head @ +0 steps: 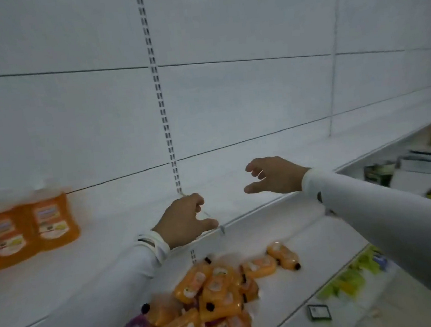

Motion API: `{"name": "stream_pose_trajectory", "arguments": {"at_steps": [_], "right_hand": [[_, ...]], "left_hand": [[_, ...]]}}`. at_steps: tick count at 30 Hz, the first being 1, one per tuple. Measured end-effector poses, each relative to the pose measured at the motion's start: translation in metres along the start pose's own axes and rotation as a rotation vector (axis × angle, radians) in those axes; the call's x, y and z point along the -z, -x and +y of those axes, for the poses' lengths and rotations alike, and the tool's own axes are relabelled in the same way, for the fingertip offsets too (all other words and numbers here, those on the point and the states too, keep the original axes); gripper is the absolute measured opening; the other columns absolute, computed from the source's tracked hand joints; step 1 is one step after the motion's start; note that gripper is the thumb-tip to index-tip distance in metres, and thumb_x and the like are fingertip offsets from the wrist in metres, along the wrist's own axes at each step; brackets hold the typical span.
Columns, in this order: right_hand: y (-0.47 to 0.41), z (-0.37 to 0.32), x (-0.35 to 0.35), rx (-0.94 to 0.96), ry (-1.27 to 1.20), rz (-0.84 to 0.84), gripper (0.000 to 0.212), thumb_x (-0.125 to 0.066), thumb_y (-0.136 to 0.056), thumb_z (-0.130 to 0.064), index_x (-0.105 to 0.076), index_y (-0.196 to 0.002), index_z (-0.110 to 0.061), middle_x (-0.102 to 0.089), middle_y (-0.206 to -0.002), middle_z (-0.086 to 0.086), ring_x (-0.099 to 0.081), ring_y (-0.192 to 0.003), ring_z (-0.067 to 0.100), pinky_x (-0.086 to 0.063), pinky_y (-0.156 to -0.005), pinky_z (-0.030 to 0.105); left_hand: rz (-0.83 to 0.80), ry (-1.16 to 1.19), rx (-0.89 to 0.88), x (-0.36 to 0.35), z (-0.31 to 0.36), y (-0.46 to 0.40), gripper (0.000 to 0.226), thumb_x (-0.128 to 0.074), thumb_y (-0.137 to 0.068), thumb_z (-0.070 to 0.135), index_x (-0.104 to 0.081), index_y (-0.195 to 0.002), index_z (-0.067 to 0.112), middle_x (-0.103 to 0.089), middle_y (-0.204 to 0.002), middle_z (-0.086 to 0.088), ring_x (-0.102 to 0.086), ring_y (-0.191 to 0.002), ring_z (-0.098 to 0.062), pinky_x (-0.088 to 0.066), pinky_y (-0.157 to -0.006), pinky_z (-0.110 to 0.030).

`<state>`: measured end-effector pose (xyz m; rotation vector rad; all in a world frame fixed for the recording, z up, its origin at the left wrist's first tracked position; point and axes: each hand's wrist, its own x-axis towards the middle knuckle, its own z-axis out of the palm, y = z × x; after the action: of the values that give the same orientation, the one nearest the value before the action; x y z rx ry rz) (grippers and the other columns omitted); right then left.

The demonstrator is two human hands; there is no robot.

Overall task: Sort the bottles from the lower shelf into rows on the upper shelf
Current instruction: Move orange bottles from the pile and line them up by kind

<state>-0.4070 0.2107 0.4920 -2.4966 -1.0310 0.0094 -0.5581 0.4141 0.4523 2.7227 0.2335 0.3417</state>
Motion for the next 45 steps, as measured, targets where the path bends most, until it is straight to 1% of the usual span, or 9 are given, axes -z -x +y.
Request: {"name": "stream_pose_trajectory", "arguments": {"at_steps": [5,9,13,19,24,27,34,39,45], "right_hand": [[0.061,0.126,0.036,-0.22,0.059,0.045,0.066,-0.071,-0.083,-0.051,-0.049,-0.137,-0.02,-0.059,-0.125,-0.003,-0.058,-0.11,0.016,-0.046,-0.097,0.031],[0.095,0.217,0.043,-0.378,0.091,0.057,0.065,-0.071,-0.081,-0.054,-0.053,-0.134,-0.02,-0.061,-0.124,-0.002,-0.06,-0.109,0.019,-0.049,-0.097,0.035],[0.106,0.29,0.035,-0.455,0.118,0.012,0.061,-0.069,-0.084,-0.051,-0.053,-0.133,-0.019,-0.06,-0.125,0.001,-0.057,-0.107,0.02,-0.041,-0.084,0.027],[0.077,0.368,0.017,-0.497,0.081,-0.105,0.062,-0.07,-0.086,-0.044,-0.049,-0.137,-0.016,-0.059,-0.129,0.003,-0.058,-0.112,0.021,-0.046,-0.094,0.03],[0.025,0.413,0.002,-0.419,0.042,-0.166,0.065,-0.07,-0.086,-0.046,-0.049,-0.139,-0.016,-0.059,-0.126,0.001,-0.059,-0.106,0.017,-0.048,-0.089,0.026],[-0.007,0.437,-0.023,-0.357,-0.004,-0.236,0.065,-0.07,-0.084,-0.049,-0.049,-0.138,-0.02,-0.06,-0.124,-0.001,-0.059,-0.105,0.015,-0.05,-0.093,0.03],[-0.074,0.484,-0.087,-0.11,-0.099,-0.442,0.061,-0.073,-0.083,-0.046,-0.052,-0.133,-0.02,-0.06,-0.118,-0.002,-0.058,-0.099,0.014,-0.047,-0.094,0.028],[-0.104,0.504,-0.117,0.116,-0.142,-0.604,0.059,-0.071,-0.085,-0.045,-0.05,-0.134,-0.02,-0.054,-0.113,-0.006,-0.057,-0.1,0.014,-0.048,-0.094,0.028],[-0.124,0.492,-0.149,0.299,-0.129,-0.739,0.058,-0.07,-0.085,-0.047,-0.051,-0.134,-0.021,-0.058,-0.125,0.0,-0.058,-0.104,0.017,-0.047,-0.095,0.031]], "left_hand": [[-0.124,0.009,-0.257,-0.098,0.119,-0.06,0.059,-0.07,-0.081,0.045,-0.051,-0.129,0.016,-0.058,-0.121,-0.001,-0.056,-0.108,-0.016,-0.046,-0.094,-0.03],[-0.239,0.016,-0.374,-0.176,0.177,-0.097,0.062,-0.069,-0.081,0.046,-0.049,-0.131,0.016,-0.058,-0.123,-0.002,-0.056,-0.108,-0.016,-0.046,-0.094,-0.033],[-0.317,0.044,-0.384,-0.244,0.206,-0.137,0.065,-0.066,-0.083,0.048,-0.045,-0.136,0.017,-0.055,-0.128,-0.001,-0.054,-0.113,-0.015,-0.044,-0.095,-0.029],[-0.398,0.095,-0.295,-0.318,0.22,-0.197,0.066,-0.065,-0.086,0.047,-0.042,-0.139,0.017,-0.052,-0.135,-0.002,-0.051,-0.121,-0.016,-0.04,-0.099,-0.027],[-0.411,0.128,-0.143,-0.352,0.207,-0.23,0.066,-0.065,-0.085,0.048,-0.042,-0.139,0.018,-0.052,-0.136,-0.001,-0.052,-0.121,-0.017,-0.042,-0.101,-0.029],[-0.382,0.128,-0.027,-0.367,0.19,-0.241,0.066,-0.067,-0.084,0.046,-0.043,-0.138,0.017,-0.052,-0.135,-0.002,-0.052,-0.121,-0.016,-0.042,-0.099,-0.027],[-0.365,0.137,0.345,-0.405,0.161,-0.224,0.073,-0.062,-0.089,0.045,-0.031,-0.148,0.015,-0.04,-0.149,-0.001,-0.043,-0.133,-0.016,-0.033,-0.107,-0.023],[-0.246,0.158,0.631,-0.421,0.173,-0.201,0.068,-0.066,-0.086,0.044,-0.039,-0.142,0.016,-0.051,-0.137,-0.002,-0.051,-0.121,-0.014,-0.041,-0.102,-0.025],[-0.157,0.164,0.804,-0.425,0.187,-0.178,0.062,-0.064,-0.088,0.042,-0.04,-0.141,0.02,-0.052,-0.134,-0.001,-0.052,-0.121,-0.016,-0.044,-0.101,-0.028]]}}
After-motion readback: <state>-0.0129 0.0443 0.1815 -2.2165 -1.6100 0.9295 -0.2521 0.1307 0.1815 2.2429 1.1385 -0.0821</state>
